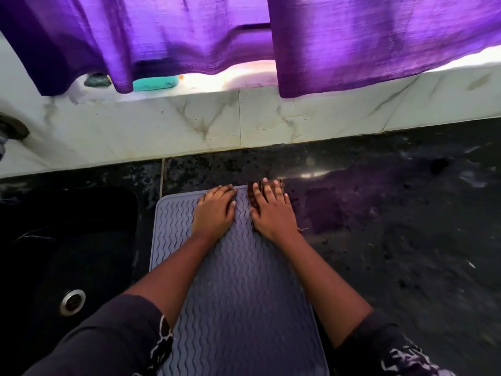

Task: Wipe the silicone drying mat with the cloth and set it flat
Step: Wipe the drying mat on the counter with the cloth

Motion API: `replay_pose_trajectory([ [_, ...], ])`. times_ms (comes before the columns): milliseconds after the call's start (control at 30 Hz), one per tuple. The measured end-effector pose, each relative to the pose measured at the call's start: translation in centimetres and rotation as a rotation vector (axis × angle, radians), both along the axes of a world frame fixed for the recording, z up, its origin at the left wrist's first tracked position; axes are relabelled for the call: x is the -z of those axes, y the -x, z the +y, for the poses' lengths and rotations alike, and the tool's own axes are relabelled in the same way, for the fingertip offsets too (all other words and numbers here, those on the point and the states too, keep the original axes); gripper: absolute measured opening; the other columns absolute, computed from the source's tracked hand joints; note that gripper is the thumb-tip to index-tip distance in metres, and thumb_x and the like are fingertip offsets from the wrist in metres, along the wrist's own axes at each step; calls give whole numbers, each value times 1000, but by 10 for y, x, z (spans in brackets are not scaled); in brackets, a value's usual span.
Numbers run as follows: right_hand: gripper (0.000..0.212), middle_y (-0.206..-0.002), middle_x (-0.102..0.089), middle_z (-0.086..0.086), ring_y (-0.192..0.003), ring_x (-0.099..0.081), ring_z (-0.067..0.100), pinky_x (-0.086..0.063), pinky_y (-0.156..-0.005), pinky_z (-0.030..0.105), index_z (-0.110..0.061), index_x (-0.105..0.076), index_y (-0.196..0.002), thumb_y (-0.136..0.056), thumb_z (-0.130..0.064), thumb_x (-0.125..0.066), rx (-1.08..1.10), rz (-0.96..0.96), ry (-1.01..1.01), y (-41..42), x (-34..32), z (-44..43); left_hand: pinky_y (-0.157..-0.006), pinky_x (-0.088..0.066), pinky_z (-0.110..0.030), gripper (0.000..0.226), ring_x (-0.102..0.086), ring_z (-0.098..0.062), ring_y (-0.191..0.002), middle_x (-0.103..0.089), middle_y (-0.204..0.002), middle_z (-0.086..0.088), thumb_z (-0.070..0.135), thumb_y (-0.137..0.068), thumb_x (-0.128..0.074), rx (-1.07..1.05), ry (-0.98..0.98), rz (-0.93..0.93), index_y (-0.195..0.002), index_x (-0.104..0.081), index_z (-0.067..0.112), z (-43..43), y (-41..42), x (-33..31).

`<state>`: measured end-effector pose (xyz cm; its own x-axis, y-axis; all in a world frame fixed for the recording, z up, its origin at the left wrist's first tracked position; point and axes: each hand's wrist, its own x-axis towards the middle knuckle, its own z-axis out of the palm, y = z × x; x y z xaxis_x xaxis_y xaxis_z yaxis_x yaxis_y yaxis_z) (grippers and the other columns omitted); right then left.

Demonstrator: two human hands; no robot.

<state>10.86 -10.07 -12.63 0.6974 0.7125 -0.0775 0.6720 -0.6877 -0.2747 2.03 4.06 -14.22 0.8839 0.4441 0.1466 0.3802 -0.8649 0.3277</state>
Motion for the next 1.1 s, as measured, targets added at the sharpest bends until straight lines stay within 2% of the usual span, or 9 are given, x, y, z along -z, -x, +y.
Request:
replay_pose_trajectory([
  [200,61,-157,-11,4,-143,-6,24,-14,-112,46,-21,-15,-147,-92,-37,-36,49,5,-61,24,6,-18,-104,-32,-41,39,-41,-22,-130,-51,-139,0,30,-95,-44,1,16,-3,-131,-52,19,1,0,0],
  [400,65,-157,-1,0,-143,5,26,-4,-112,53,-31,-6,-147,-91,-51,-34,65,18,22,1,-2,7,-104,-32,-40,40,-40,-21,-131,-50,-140,1,31,-96,-42,13,3,11,-133,-50,20,1,-1,1],
  [533,57,-156,-14,6,-142,-7,26,-19,-112,46,-20,-16,-147,-94,-29,-36,89,5,-4,15,-4,3,-105,-31,-40,41,-39,-21,-132,-49,-141,1,32,-96,-40,2,-6,23,-134,-49,20,1,-1,2],
  [667,52,-155,-18,2,-141,-13,25,-37,-103,50,-17,-19,-146,-96,-18,-33,73,17,60,35,-10,-23,-105,-31,-40,41,-39,-21,-131,-49,-141,1,32,-96,-41,4,-8,19,-133,-50,19,0,-1,1],
  [733,50,-152,-25,4,-139,-18,27,-35,-105,47,-16,-25,-144,-95,-14,-35,54,68,48,38,-17,-33,-104,-31,-40,41,-39,-21,-131,-49,-140,1,32,-96,-41,3,-7,17,-133,-50,20,0,-1,1],
  [833,47,-146,-36,10,-134,-27,29,-30,-106,40,-14,-37,-139,-93,-13,-39,180,138,-178,26,-28,-26,-104,-31,-41,41,-39,-21,-131,-49,-140,1,33,-96,-40,5,-6,14,-133,-50,20,1,-1,1],
  [900,47,-151,-28,8,-138,-20,28,-28,-107,44,-19,-35,-140,-94,-17,-38,252,115,-273,16,-30,-9,-104,-31,-41,41,-40,-22,-131,-50,-140,0,33,-96,-40,2,-11,14,-133,-51,19,1,-1,2],
  [1033,58,-157,-6,3,-143,-1,26,-10,-113,48,-29,-15,-147,-93,-38,-37,80,39,21,12,-15,11,-104,-32,-41,40,-41,-22,-130,-51,-139,-1,32,-95,-42,-1,-9,3,-132,-52,18,0,-1,1],
  [1100,56,-157,-10,3,-143,-6,26,-16,-111,49,-29,-17,-146,-94,-34,-36,78,31,33,10,-11,7,-103,-33,-41,39,-42,-23,-129,-52,-137,-1,31,-94,-43,-5,-6,-13,-130,-53,18,0,-1,0],
])
